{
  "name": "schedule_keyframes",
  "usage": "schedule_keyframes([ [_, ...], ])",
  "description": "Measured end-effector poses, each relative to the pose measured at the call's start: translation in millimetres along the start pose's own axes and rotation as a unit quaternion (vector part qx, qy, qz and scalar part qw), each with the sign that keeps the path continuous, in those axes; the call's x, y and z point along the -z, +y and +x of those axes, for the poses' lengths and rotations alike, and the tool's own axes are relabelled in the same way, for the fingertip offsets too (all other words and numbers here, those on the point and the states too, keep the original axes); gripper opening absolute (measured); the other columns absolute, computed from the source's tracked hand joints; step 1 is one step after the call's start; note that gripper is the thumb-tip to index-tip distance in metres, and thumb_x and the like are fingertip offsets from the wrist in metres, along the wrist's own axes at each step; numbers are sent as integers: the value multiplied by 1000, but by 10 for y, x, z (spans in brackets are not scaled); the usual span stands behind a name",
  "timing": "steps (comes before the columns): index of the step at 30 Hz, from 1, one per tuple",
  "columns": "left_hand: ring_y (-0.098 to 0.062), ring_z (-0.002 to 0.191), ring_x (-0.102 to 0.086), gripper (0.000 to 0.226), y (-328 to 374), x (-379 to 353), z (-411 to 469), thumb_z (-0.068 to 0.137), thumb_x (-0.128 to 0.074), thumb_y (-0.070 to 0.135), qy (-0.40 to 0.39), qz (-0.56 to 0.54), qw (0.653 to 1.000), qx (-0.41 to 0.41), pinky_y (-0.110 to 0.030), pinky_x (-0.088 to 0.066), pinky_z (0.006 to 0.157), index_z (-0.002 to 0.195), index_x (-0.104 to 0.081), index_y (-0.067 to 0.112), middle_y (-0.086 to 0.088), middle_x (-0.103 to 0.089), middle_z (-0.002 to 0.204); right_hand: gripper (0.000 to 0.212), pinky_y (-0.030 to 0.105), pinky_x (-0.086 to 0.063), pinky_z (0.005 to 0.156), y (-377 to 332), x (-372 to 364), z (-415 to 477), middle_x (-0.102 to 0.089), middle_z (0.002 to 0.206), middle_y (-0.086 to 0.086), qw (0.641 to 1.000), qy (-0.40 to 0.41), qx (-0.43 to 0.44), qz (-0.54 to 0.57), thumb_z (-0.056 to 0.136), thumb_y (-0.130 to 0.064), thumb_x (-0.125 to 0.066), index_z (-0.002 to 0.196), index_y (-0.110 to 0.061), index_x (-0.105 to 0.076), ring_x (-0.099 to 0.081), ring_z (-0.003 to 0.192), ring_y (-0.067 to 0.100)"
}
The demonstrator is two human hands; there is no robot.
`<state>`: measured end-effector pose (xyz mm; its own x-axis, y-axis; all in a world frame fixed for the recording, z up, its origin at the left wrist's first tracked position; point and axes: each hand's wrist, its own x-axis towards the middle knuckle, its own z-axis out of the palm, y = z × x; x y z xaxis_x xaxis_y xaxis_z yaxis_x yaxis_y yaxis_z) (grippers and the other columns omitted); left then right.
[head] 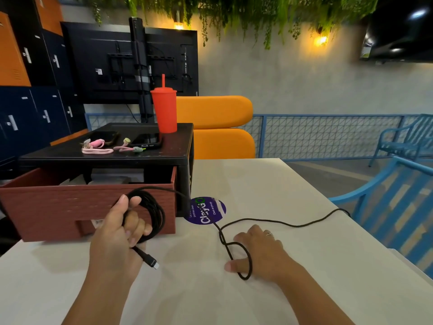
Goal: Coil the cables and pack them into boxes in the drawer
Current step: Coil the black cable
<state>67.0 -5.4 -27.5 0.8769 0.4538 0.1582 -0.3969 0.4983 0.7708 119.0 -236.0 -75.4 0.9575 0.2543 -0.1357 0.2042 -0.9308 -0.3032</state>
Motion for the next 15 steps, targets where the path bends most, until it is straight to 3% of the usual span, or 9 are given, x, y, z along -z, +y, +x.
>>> schedule_keyframes([
  [2,-6,30,-22,33,-8,4,6,98,-38,27,3,-1,1000,1,-14,-34,40,76,-59,14,11,-23,33,43,37,-38,92,-48,-30,15,-43,112,1,1000,12,25,1,80,-52,-58,112,-24,-51,-42,109,23],
  [4,-6,30,-22,33,-3,15,19,98,-38,28,4,0,1000,0,-14,-34,40,76,-59,14,10,-23,33,16,32,-42,81,-58,-53,23,-44,100,4,998,43,43,-30,89,-33,-50,87,-18,-47,-49,101,27],
  [6,-6,30,-22,33,11,46,40,98,-38,29,11,-7,1000,1,-14,-35,40,77,-59,16,10,-23,34,5,27,-35,70,-18,-40,35,-51,102,9,994,78,36,-69,92,-18,-42,88,-16,-45,-54,100,28],
  [9,-8,30,-22,34,38,97,66,96,-41,31,25,-57,998,17,-14,-34,39,72,-62,18,8,-23,34,4,31,-34,64,120,64,57,-59,91,12,983,178,-34,11,93,-11,-34,96,-14,-35,-57,84,30],
  [12,-9,29,-24,14,61,103,70,73,-63,32,18,-119,992,47,-14,-34,38,73,-61,18,5,-24,34,14,32,-38,65,311,197,83,-53,78,10,944,283,-109,130,92,-6,-33,100,-14,-41,-50,72,29],
  [13,-10,29,-25,22,62,104,70,58,-69,33,14,-137,989,53,-14,-34,38,72,-61,17,5,-24,34,12,32,-40,65,354,242,72,-55,79,12,925,312,-125,179,93,-7,-36,99,-14,-44,-51,70,29],
  [15,-10,28,-25,35,68,98,66,40,-71,32,16,-156,986,64,-13,-34,38,70,-62,16,4,-25,34,8,31,-46,61,415,323,55,-58,82,15,845,358,-164,362,94,-9,-44,95,-11,-52,-53,66,25],
])
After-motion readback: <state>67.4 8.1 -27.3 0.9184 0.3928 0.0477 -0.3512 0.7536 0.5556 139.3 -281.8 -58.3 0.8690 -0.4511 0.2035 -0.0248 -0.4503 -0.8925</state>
